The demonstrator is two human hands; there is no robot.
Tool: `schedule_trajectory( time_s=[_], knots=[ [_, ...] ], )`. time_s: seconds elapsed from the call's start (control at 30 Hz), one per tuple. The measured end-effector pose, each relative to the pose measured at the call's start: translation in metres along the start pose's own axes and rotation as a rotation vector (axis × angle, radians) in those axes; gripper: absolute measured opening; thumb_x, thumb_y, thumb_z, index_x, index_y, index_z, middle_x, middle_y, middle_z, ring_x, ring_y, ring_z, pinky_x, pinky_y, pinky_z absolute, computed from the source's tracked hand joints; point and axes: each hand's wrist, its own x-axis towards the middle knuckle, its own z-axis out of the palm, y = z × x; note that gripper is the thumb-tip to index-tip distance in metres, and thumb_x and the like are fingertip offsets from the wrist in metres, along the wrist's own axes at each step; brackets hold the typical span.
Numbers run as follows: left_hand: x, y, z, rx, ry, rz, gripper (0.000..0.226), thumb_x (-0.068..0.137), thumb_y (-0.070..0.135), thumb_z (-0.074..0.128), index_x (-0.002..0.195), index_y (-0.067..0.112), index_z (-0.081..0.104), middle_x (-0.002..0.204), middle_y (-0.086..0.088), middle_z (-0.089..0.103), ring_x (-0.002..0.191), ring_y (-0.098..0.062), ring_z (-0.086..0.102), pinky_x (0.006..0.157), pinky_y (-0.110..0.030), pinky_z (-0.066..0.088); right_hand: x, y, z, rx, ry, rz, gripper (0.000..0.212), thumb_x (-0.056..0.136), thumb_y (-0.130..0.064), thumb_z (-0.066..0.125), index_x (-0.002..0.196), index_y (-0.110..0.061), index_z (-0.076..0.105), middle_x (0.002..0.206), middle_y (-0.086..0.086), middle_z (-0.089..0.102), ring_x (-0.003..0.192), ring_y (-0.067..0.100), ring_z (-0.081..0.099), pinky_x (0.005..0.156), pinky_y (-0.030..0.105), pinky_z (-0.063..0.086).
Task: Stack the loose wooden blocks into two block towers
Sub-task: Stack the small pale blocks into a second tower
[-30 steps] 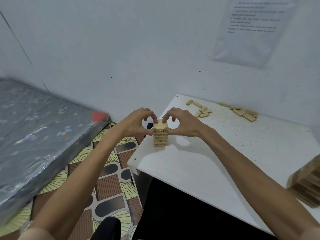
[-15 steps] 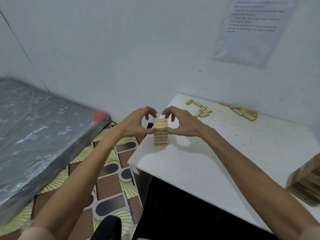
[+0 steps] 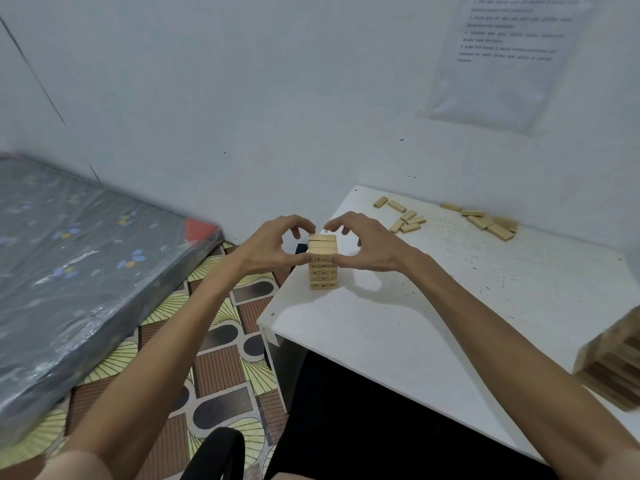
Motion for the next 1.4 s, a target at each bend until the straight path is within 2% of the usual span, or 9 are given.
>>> schedule_trajectory(
  time_s=[0.23,0.33,0.43,0.53,0.67,0.73,1.0,1.4],
  knots=[
    [0.0,-0.003,0.002,-0.005,0.022,0.01,0.052,0.077,0.055,0.077,0.122,0.03,0.066,0.119,0.019,0.067,0.104,-0.004,0.06,0.077,-0.026,0.044,0.002,0.0,0.0,0.018,0.021,-0.028,0.046,0.086,-0.045,0.075,0.128,-0.033,0.062,0.123,-0.021,0.062,0.111,0.006,0.054,0.079,0.02,0.04],
    [0.0,-0.002,0.002,-0.014,0.024,0.008,0.052,0.076,0.058,0.076,0.119,0.031,0.067,0.117,0.02,0.067,0.103,-0.003,0.06,0.076,-0.025,0.044,0.001,0.0,0.0,0.035,0.032,-0.026,0.044,0.086,-0.042,0.077,0.127,-0.031,0.064,0.121,-0.022,0.063,0.108,0.005,0.056,0.078,0.02,0.042],
    [0.001,-0.001,0.002,-0.024,0.02,0.002,0.046,0.08,0.045,0.084,0.119,0.029,0.067,0.118,0.021,0.067,0.103,-0.003,0.06,0.076,-0.025,0.043,0.001,0.0,0.001,0.038,0.036,-0.026,0.044,0.086,-0.042,0.076,0.127,-0.032,0.063,0.121,-0.023,0.063,0.108,0.004,0.057,0.078,0.02,0.043],
    [0.002,-0.001,0.002,-0.036,0.018,-0.005,0.047,0.081,0.037,0.086,0.122,0.026,0.065,0.119,0.019,0.068,0.102,-0.003,0.061,0.077,-0.022,0.042,0.001,0.0,0.002,0.05,0.038,-0.021,0.047,0.085,-0.041,0.075,0.129,-0.031,0.061,0.122,-0.022,0.064,0.108,0.005,0.058,0.078,0.019,0.042],
    [0.001,-0.002,0.004,-0.032,-0.012,-0.032,0.062,0.08,0.039,0.087,0.133,0.025,0.057,0.124,0.016,0.066,0.106,-0.001,0.059,0.079,-0.014,0.04,-0.001,0.0,0.001,0.044,0.007,-0.012,0.066,0.082,-0.052,0.072,0.141,-0.032,0.049,0.125,-0.014,0.064,0.111,0.008,0.057,0.079,0.019,0.043],
    [0.0,-0.003,0.005,-0.03,-0.012,-0.049,0.067,0.079,0.039,0.088,0.136,0.023,0.055,0.124,0.014,0.066,0.106,0.001,0.059,0.078,-0.011,0.04,-0.001,0.001,0.0,0.045,-0.011,0.001,0.07,0.083,-0.05,0.074,0.144,-0.033,0.044,0.127,-0.012,0.064,0.113,0.009,0.057,0.08,0.02,0.043],
    [0.0,-0.004,0.009,-0.009,0.004,-0.067,0.065,0.078,0.035,0.089,0.133,0.021,0.057,0.12,0.012,0.068,0.1,0.005,0.059,0.077,-0.005,0.039,0.002,0.005,0.004,0.052,-0.017,0.004,0.07,0.084,-0.038,0.08,0.144,-0.031,0.046,0.123,-0.009,0.066,0.11,0.008,0.058,0.079,0.018,0.042],
    [-0.001,-0.005,0.01,-0.017,0.036,-0.08,0.063,0.078,0.033,0.09,0.131,0.022,0.058,0.118,0.012,0.07,0.102,0.003,0.062,0.077,-0.004,0.039,0.001,0.005,0.005,0.025,0.006,0.007,0.067,0.085,-0.041,0.08,0.143,-0.03,0.048,0.126,-0.009,0.065,0.108,0.008,0.059,0.078,0.019,0.045]
  ],
)
